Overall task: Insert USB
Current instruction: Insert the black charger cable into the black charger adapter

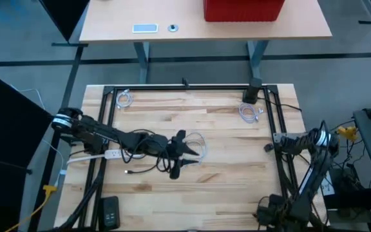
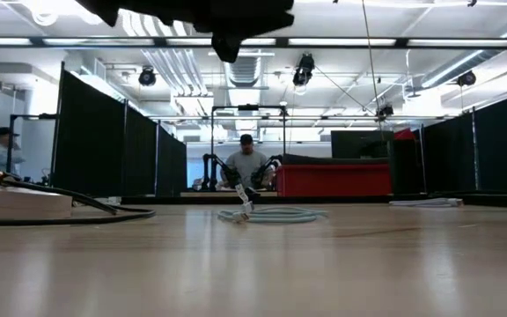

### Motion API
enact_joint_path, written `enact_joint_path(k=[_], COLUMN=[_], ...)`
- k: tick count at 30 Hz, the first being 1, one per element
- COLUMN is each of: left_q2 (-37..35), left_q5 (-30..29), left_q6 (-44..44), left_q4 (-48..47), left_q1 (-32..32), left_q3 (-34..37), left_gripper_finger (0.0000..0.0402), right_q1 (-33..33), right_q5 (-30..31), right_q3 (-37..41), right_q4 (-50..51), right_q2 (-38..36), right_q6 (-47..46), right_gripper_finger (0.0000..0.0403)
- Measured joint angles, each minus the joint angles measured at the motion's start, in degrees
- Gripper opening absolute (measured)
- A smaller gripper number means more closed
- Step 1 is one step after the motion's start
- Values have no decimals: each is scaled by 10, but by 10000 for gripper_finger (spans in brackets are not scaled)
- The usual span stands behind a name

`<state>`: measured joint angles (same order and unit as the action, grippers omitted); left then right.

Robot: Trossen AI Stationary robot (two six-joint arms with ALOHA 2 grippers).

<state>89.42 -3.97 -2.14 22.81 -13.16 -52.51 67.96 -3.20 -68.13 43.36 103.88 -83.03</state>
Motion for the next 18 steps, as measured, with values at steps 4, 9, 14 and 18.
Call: enact_joint_path(k=[4, 9, 14, 18], left_q2=[1, 1, 4, 4], left_q5=[0, 0, -1, -2], left_q6=[-7, -27, -30, -34], left_q4=[-24, -39, -41, -41], left_q1=[-15, -25, -31, -37], left_q3=[0, 0, 0, 0], left_gripper_finger=[105, 107, 104, 106], right_q1=[1, 1, 7, 8], right_q5=[-6, -7, -9, -12], right_q3=[-19, -25, -23, -25], right_q4=[0, 3, 35, 41], right_q2=[39, 53, 56, 64], right_q6=[17, 27, 44, 73], right_gripper_finger=[225, 212, 193, 175])
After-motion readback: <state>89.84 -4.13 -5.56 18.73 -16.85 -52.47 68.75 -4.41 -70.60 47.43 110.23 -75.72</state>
